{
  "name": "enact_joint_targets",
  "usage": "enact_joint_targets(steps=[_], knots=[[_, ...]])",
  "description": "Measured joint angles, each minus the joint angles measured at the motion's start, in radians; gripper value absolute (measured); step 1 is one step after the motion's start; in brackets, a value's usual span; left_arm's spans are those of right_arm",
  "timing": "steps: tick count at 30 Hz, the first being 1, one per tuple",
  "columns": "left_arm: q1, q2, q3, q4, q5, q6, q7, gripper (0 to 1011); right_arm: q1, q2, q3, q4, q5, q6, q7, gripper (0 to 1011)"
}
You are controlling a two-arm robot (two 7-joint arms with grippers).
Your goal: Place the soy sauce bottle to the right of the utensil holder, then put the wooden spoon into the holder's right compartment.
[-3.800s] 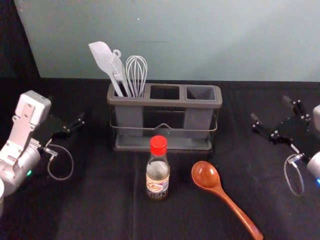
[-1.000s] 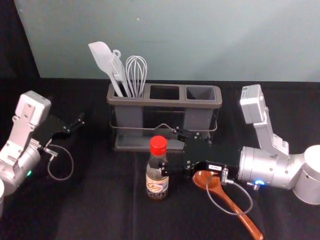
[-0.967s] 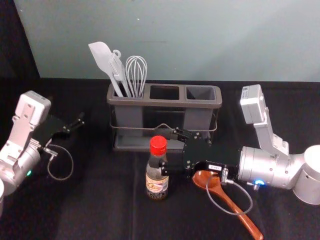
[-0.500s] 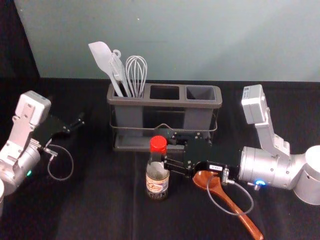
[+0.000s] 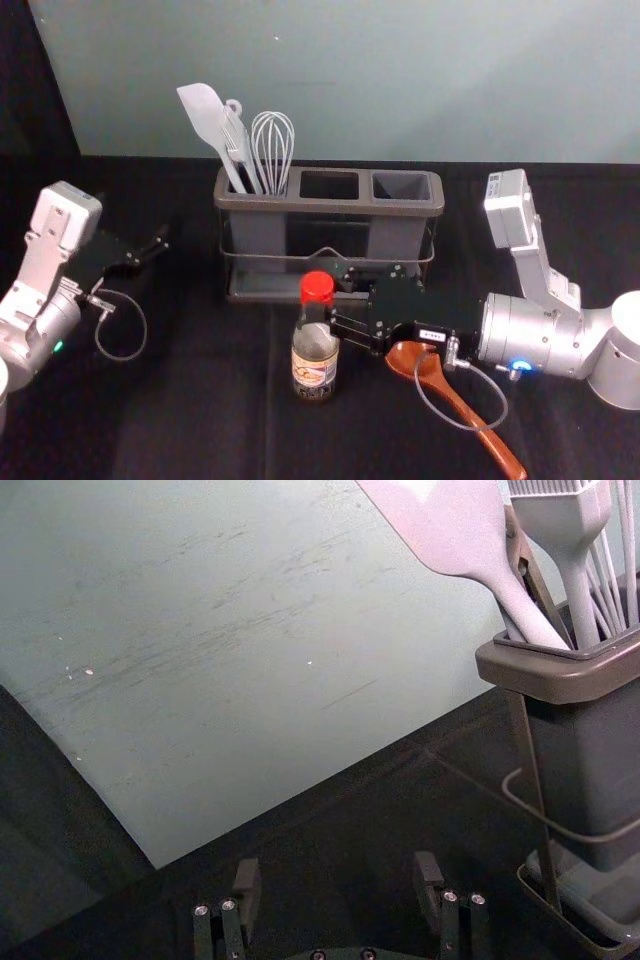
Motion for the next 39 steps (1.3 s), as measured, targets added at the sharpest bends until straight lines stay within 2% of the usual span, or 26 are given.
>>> enact_joint_targets(steps=[4,10,15,21,22,24,25,28,29,34,35,39], knots=[[0.0,0.0,0.0,0.0,0.0,0.0,0.0,1005,-0.002,0.005,0.0,-0.006,0.0,-0.006,0.0,382],[0.0,0.0,0.0,0.0,0.0,0.0,0.0,1005,-0.014,0.032,0.019,-0.053,0.011,-0.014,-0.011,382],[0.0,0.0,0.0,0.0,0.0,0.0,0.0,1005,-0.042,0.078,0.053,-0.116,0.035,-0.015,-0.026,382],[0.0,0.0,0.0,0.0,0.0,0.0,0.0,1005,-0.123,0.175,0.133,-0.198,0.086,-0.032,-0.051,382],[0.0,0.0,0.0,0.0,0.0,0.0,0.0,1005,-0.149,0.202,0.158,-0.212,0.1,-0.036,-0.059,382],[0.0,0.0,0.0,0.0,0.0,0.0,0.0,1005,-0.176,0.228,0.184,-0.22,0.113,-0.04,-0.069,382],[0.0,0.0,0.0,0.0,0.0,0.0,0.0,1005,-0.204,0.251,0.209,-0.225,0.127,-0.045,-0.079,382],[0.0,0.0,0.0,0.0,0.0,0.0,0.0,1005,-0.24,0.278,0.245,-0.226,0.145,-0.052,-0.091,382],[0.0,0.0,0.0,0.0,0.0,0.0,0.0,1005,-0.265,0.293,0.27,-0.225,0.154,-0.059,-0.099,382],[0.0,0.0,0.0,0.0,0.0,0.0,0.0,1005,-0.326,0.32,0.337,-0.198,0.173,-0.084,-0.125,382],[0.0,0.0,0.0,0.0,0.0,0.0,0.0,1005,-0.326,0.32,0.337,-0.198,0.173,-0.084,-0.125,382],[0.0,0.0,0.0,0.0,0.0,0.0,0.0,1005,-0.336,0.312,0.374,-0.157,0.175,-0.109,-0.135,382]])
